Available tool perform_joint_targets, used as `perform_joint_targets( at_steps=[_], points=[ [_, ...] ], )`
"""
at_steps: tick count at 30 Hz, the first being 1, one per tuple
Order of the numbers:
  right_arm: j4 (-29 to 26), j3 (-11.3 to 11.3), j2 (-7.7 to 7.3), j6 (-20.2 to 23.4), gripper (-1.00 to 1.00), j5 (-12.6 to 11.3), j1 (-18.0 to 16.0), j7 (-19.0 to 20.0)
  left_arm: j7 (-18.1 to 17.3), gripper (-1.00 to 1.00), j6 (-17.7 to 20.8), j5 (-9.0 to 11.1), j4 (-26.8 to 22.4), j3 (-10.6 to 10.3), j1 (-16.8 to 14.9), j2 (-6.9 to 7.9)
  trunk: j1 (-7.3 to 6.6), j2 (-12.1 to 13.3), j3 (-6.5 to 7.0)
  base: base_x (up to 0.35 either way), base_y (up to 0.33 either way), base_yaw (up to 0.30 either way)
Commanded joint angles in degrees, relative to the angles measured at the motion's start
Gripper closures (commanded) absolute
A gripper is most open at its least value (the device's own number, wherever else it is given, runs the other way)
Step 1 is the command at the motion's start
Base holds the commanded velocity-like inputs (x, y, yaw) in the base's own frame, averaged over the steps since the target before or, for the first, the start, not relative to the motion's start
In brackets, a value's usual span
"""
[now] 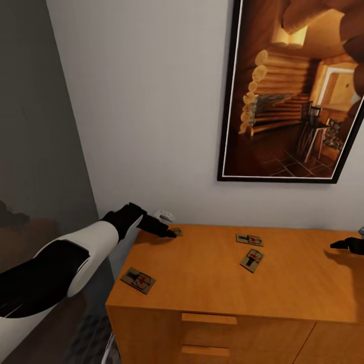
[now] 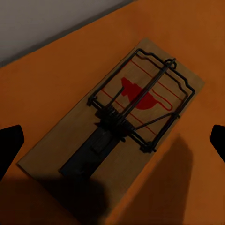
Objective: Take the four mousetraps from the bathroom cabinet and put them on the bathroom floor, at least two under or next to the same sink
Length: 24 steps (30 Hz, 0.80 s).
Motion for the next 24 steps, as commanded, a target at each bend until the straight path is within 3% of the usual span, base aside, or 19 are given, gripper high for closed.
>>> perform_joint_targets(
  at_steps=[1,24],
  points=[
    [-0.07,-0.13,-0.01,0.16,-1.0,0.54,-0.04,0.37,-0.13,-1.0,0.61,-0.13,0.0,-0.13,0.03,0.01,0.23,-0.44,-0.27,0.0,0.0,0.0],
    [-0.07,-0.05,0.0,0.16,-1.0,0.56,-0.04,0.19,-0.07,-1.0,0.61,-0.14,-0.31,-0.22,0.03,0.35,0.45,-0.84,-0.45,0.0,0.0,0.0]
  ],
)
